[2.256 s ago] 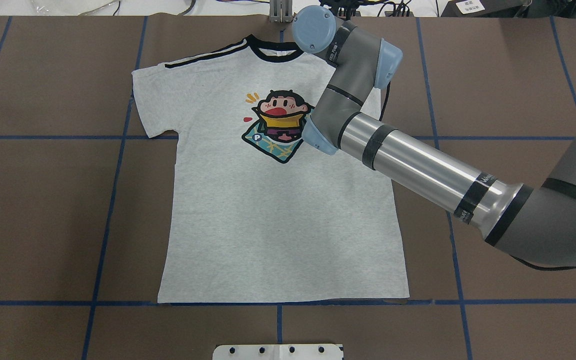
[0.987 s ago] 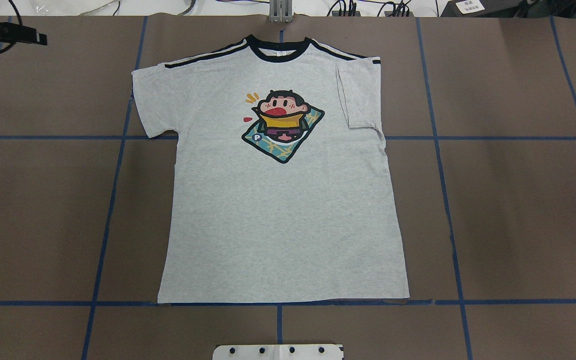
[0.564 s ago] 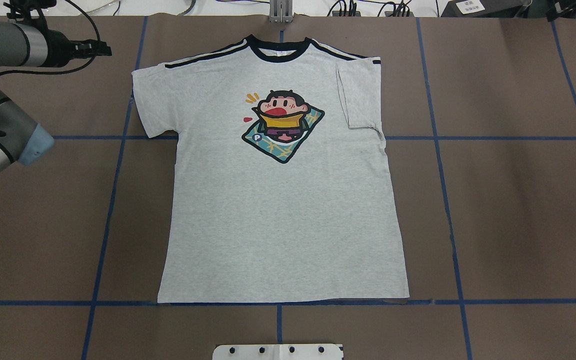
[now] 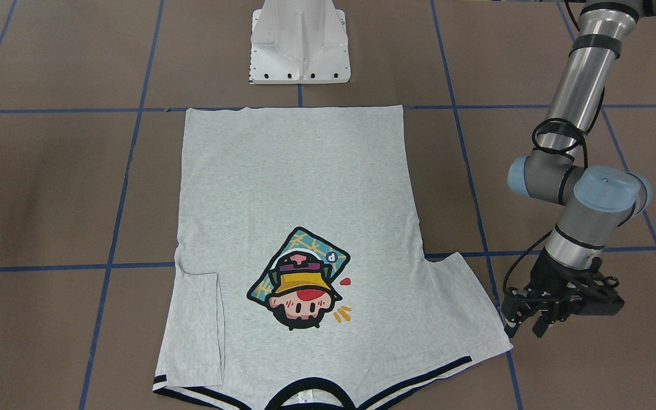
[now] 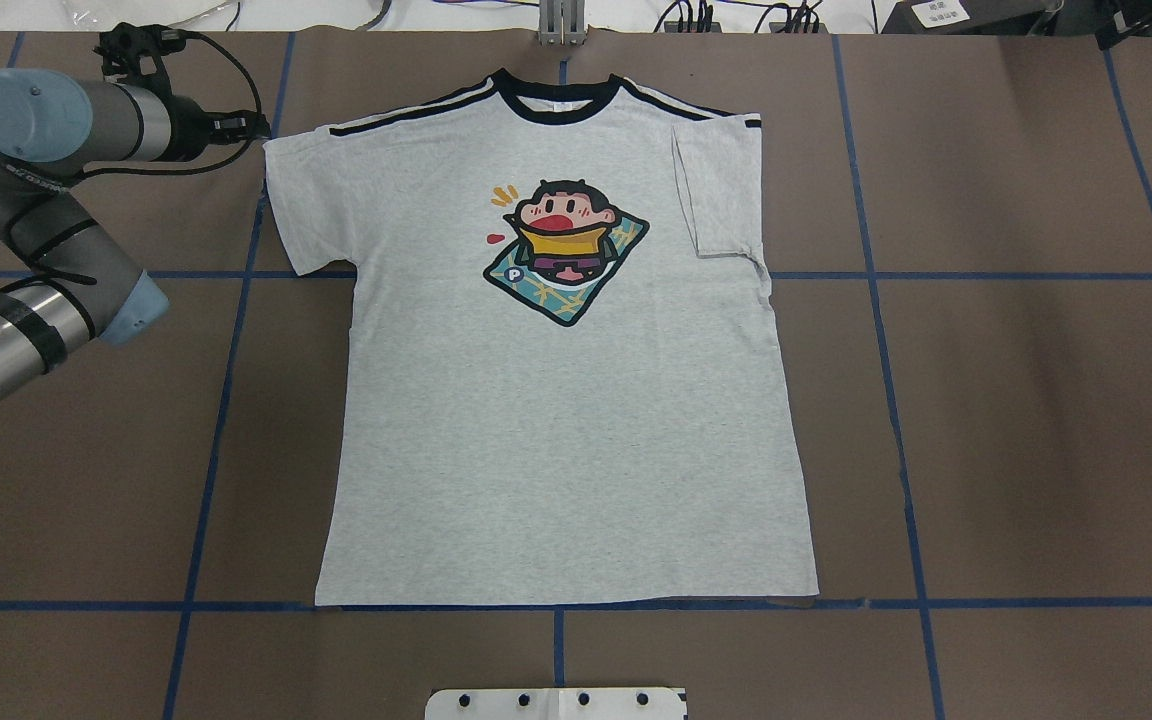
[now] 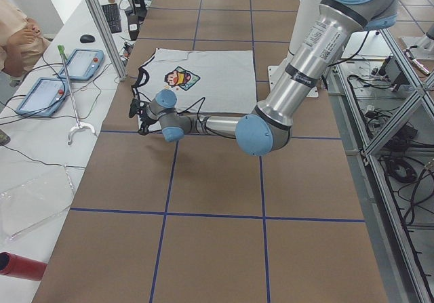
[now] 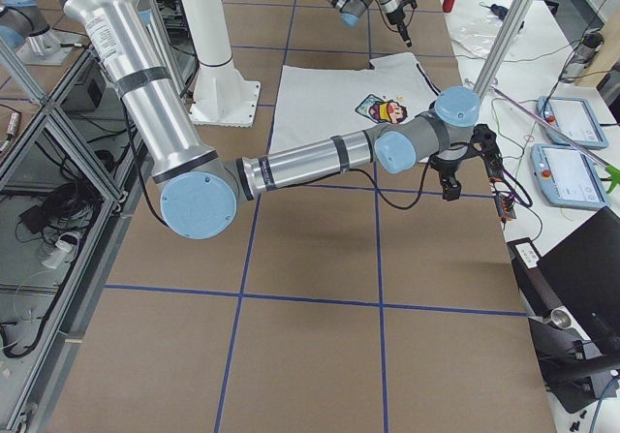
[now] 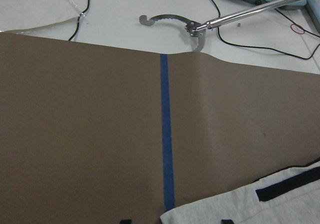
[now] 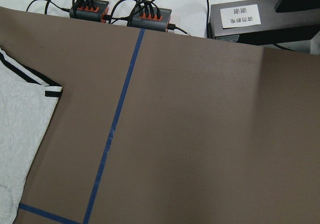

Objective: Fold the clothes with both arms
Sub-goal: 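Move the left gripper over the sleeve nearest it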

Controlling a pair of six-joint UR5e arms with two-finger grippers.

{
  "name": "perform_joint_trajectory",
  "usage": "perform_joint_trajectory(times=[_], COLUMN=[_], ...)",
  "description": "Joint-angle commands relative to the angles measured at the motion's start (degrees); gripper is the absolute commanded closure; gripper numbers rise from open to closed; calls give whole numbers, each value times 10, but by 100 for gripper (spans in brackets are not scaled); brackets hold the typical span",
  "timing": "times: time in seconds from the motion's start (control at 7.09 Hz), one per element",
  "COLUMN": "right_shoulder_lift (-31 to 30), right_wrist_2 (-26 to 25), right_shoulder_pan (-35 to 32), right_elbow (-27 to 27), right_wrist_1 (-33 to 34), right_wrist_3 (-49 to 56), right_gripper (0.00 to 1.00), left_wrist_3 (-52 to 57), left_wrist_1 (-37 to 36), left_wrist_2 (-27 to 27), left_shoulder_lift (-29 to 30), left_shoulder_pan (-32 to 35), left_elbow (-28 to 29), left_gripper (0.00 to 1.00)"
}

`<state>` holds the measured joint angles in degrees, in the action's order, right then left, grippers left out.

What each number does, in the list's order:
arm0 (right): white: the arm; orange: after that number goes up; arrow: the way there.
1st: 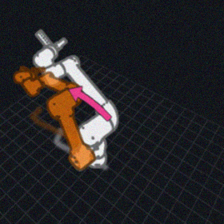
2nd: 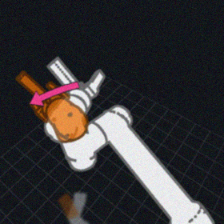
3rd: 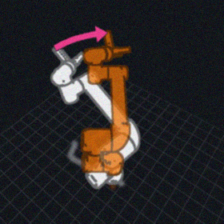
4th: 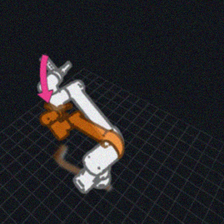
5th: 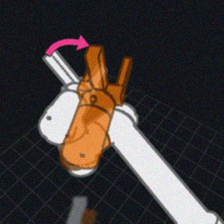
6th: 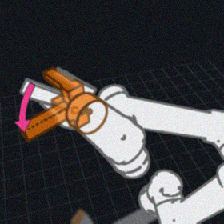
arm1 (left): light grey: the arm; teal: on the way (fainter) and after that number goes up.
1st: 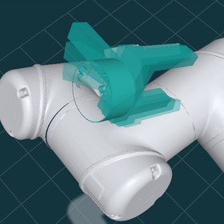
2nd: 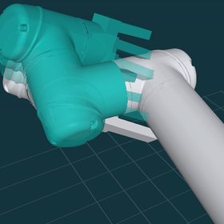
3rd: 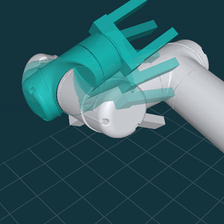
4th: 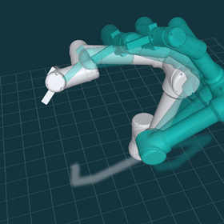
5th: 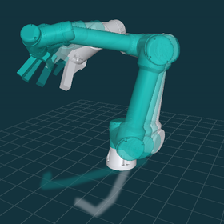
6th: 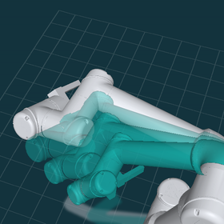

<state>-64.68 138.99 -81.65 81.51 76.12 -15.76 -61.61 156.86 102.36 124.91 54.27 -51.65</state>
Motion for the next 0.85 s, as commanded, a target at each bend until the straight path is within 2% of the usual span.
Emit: perform_joint_trajectory(times=[0.0, 0.42, 0.56, 0.71], right_shoulder_lift=[1, 0, 0, -1], right_wrist_2=[-1, -1, -1, -1], right_shoulder_pan=[0, 0, 0, 0], right_elbow=[1, 1, 1, 1], right_wrist_1=[-1, 0, 0, 0], right_wrist_3=[-1, -4, -5, -5], right_gripper=[0, 0, 0, 0], left_wrist_3=[0, 2, 2, 1], left_wrist_1=[11, 13, 15, 21], left_wrist_2=[-7, -7, -7, -8], left_shoulder_lift=[23, 32, 32, 32], left_shoulder_pan=[-15, -22, -22, -22], left_elbow=[38, 52, 52, 52], left_gripper=[39, 43, 48, 66])
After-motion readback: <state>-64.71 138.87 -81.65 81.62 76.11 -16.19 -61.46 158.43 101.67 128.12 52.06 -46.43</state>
